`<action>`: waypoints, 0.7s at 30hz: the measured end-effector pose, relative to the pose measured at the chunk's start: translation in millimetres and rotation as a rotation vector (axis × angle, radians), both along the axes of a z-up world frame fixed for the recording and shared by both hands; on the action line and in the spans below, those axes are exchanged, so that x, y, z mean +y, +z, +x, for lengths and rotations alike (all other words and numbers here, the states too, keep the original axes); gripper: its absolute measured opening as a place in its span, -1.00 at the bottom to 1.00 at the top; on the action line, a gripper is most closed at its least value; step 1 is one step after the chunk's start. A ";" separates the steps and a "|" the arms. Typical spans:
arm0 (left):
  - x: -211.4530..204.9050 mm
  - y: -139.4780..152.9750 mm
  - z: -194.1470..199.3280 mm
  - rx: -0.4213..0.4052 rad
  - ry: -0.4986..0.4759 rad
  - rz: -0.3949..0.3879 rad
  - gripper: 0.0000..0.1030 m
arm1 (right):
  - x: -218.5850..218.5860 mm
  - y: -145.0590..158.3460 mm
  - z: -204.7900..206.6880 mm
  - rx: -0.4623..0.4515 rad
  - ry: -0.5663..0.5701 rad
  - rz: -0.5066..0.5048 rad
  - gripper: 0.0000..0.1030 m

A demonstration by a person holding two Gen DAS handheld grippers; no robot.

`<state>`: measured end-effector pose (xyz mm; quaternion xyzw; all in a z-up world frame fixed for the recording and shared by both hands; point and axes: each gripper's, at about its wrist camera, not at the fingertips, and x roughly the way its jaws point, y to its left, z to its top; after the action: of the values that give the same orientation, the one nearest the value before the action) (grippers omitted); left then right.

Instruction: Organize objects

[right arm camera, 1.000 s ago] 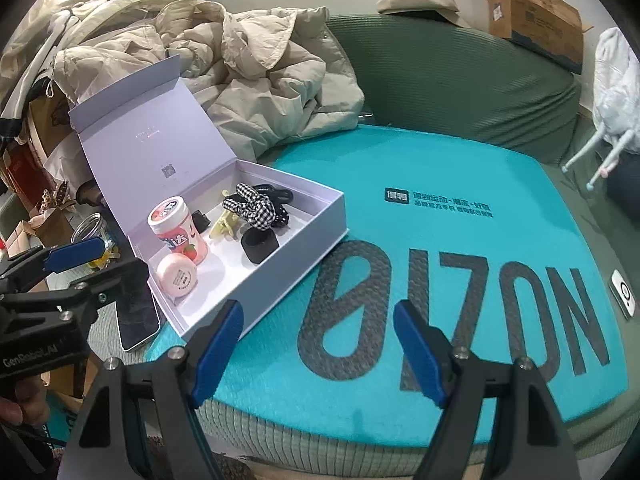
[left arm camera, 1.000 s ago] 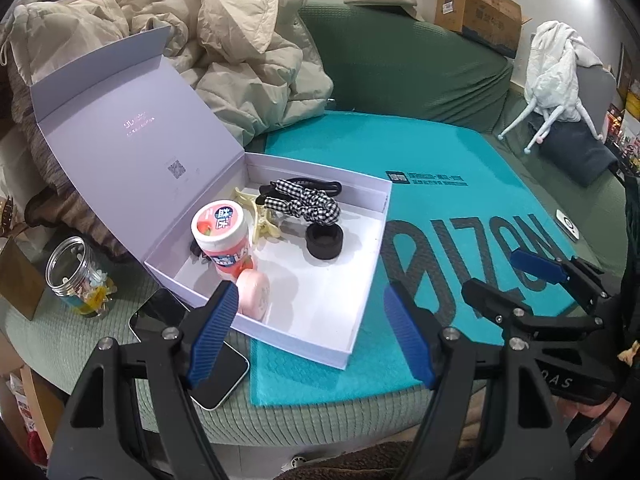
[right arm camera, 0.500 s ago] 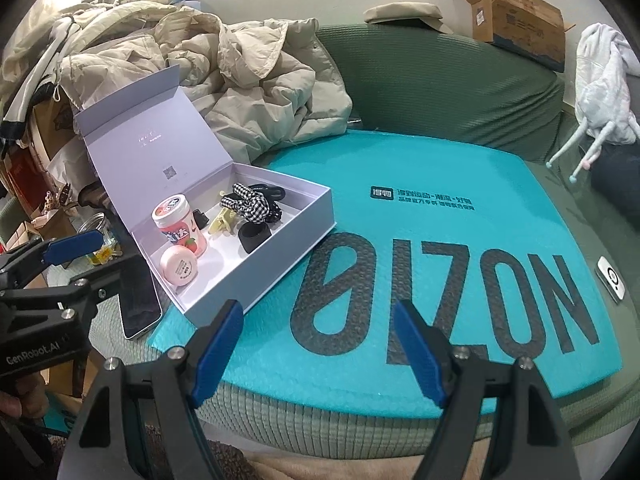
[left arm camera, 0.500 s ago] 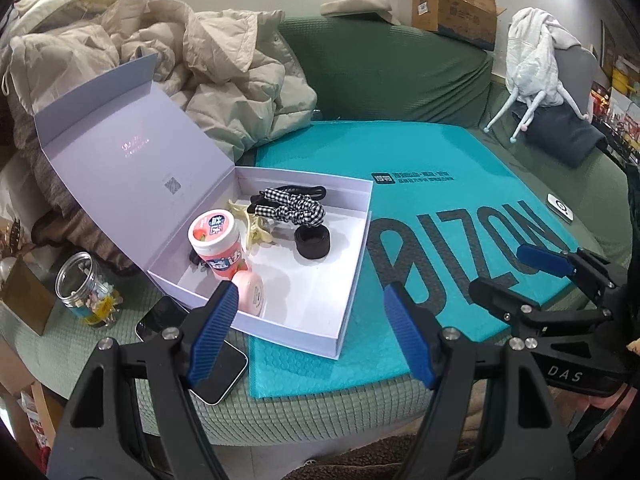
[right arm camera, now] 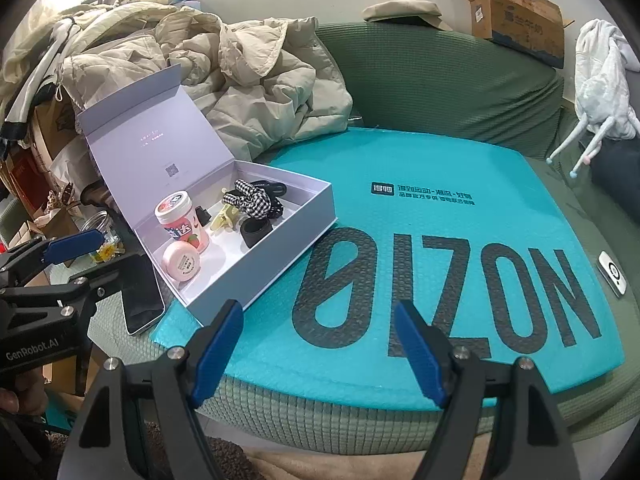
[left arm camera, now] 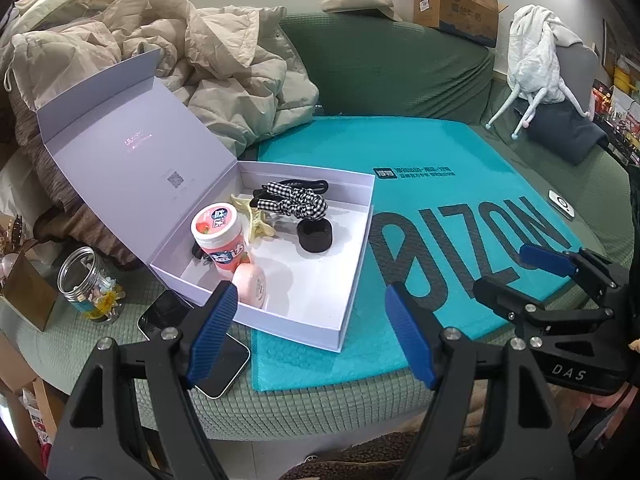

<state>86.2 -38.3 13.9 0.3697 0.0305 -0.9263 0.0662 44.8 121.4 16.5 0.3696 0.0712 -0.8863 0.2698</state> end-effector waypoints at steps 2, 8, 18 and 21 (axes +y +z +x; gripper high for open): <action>-0.6 -0.5 -0.5 -0.002 -0.002 0.000 0.46 | -1.1 -0.1 0.1 0.000 0.000 0.003 0.52; -0.6 -0.7 -1.8 0.001 -0.009 -0.004 0.46 | -1.9 -0.8 -1.2 -0.004 0.000 0.008 0.52; -2.5 -2.1 -3.7 -0.010 -0.013 -0.017 0.46 | -4.7 -1.5 -2.7 -0.007 0.004 0.018 0.52; -2.1 -2.9 -3.6 -0.014 -0.011 -0.017 0.46 | -5.4 -1.6 -2.8 -0.007 0.005 0.021 0.52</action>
<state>82.5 -40.4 11.0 0.3756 0.0203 -0.9243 0.0643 42.0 116.0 14.9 0.3754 0.0803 -0.8835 0.2683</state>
